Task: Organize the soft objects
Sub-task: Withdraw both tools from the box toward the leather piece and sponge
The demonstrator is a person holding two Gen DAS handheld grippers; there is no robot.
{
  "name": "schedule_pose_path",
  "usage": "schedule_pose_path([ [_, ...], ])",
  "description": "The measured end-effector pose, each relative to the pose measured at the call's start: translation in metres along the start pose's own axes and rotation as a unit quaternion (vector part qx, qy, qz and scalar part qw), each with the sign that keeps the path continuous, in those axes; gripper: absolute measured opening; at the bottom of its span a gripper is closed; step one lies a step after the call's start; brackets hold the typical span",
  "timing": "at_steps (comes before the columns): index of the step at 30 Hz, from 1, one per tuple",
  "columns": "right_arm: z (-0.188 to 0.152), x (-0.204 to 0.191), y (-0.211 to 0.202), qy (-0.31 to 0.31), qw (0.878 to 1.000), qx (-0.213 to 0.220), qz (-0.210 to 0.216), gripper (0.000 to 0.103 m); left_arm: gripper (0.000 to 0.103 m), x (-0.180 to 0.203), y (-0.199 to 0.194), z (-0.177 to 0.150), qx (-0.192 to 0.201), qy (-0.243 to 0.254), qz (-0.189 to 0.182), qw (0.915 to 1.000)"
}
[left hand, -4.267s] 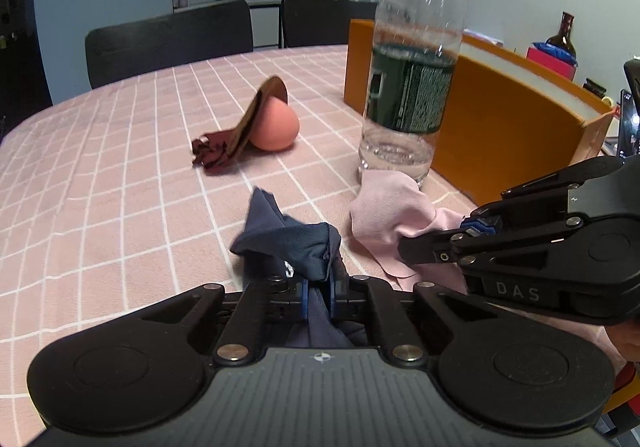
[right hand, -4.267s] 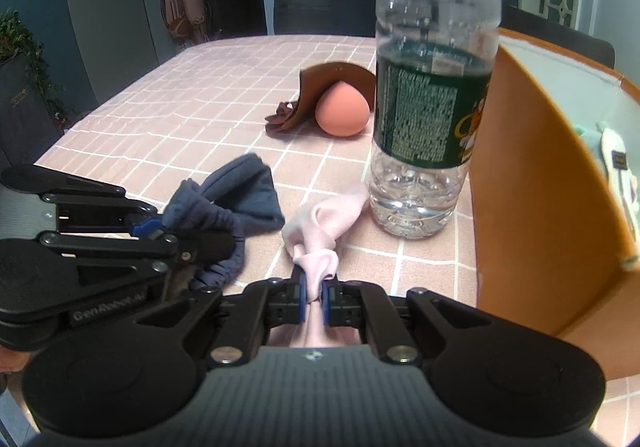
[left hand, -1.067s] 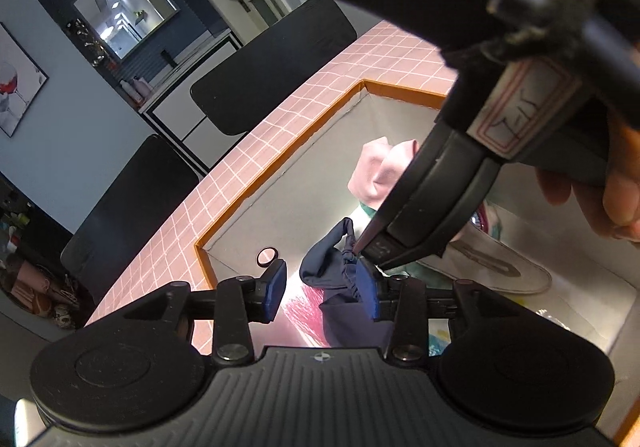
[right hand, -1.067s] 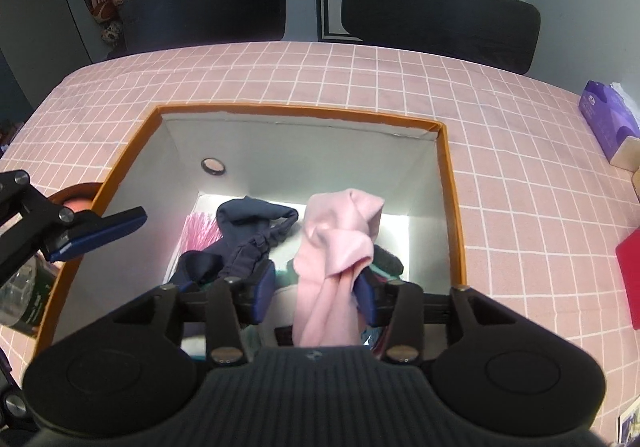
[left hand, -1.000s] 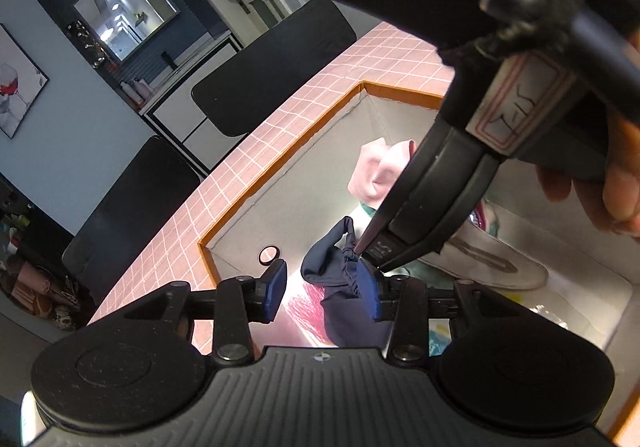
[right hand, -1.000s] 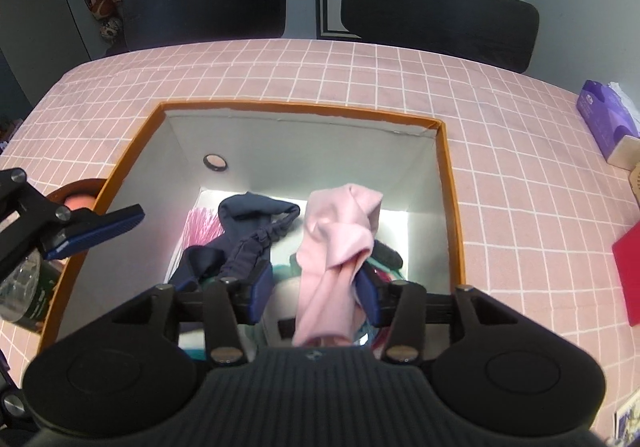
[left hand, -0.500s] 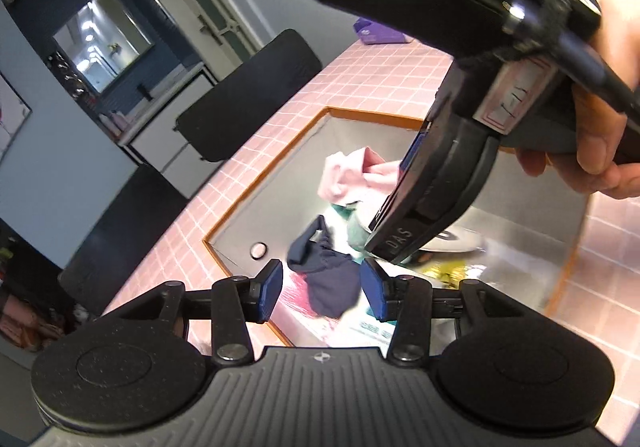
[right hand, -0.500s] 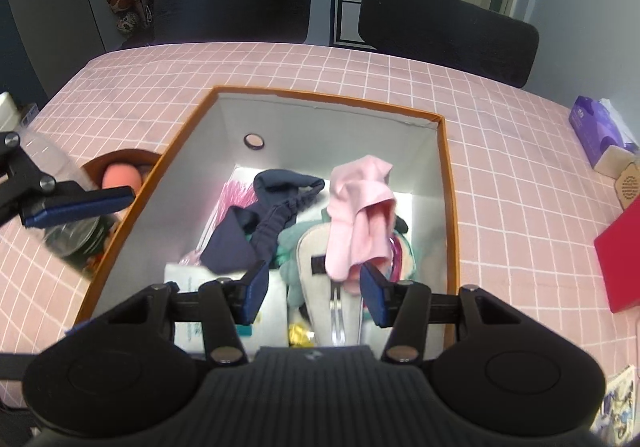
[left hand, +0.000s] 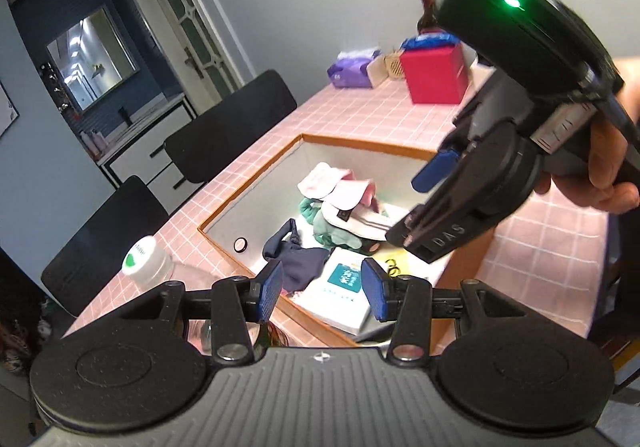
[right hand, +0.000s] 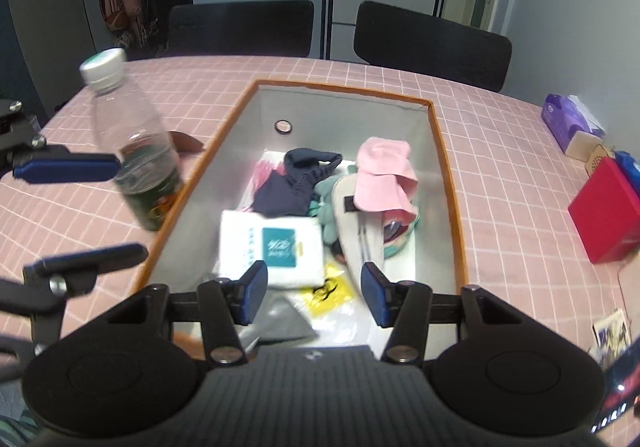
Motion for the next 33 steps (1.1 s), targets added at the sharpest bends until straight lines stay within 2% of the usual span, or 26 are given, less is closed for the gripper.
schedule_pose_path([
  [1, -0.004, -0.004, -0.005, 0.001, 1.000, 0.007, 0.001, 0.062, 0.054, 0.000, -0.006, -0.003, 0.005, -0.005, -0.004, 1.0000],
  [2, -0.007, -0.008, -0.012, 0.003, 1.000, 0.015, 0.000, 0.063, 0.054, -0.001, -0.011, -0.008, 0.011, -0.010, -0.009, 0.9999],
  [9, -0.035, -0.042, -0.037, 0.010, 0.999, 0.048, 0.011, 0.066, 0.054, -0.008, -0.039, -0.036, 0.043, -0.043, -0.023, 0.9979],
  [16, -0.061, -0.075, -0.032, 0.012, 0.998, 0.062, 0.024, 0.066, 0.054, -0.022, -0.062, -0.072, 0.072, -0.082, -0.015, 0.9939],
  [22, -0.069, -0.104, -0.018, 0.006, 0.997, 0.073, 0.037, 0.067, 0.054, -0.044, -0.060, -0.108, 0.073, -0.109, 0.018, 0.9912],
  [28, -0.064, -0.128, 0.000, 0.015, 0.995, 0.073, 0.060, 0.067, 0.054, -0.068, -0.050, -0.145, 0.066, -0.143, 0.030, 0.9871],
  [33, -0.052, -0.147, 0.013, 0.012, 0.995, 0.070, 0.066, 0.067, 0.054, -0.090, -0.030, -0.173, 0.039, -0.156, 0.040, 0.9861],
])
Point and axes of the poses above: each gripper's, at about its wrist camera, not at the fingertips, and y roughly the way its jaws point, x to its right, z to its top, the point moved 8 cm from there along y, roughly the way its jaws point, and after that the axes turned 1 degree about z, right-handed, at the moved point
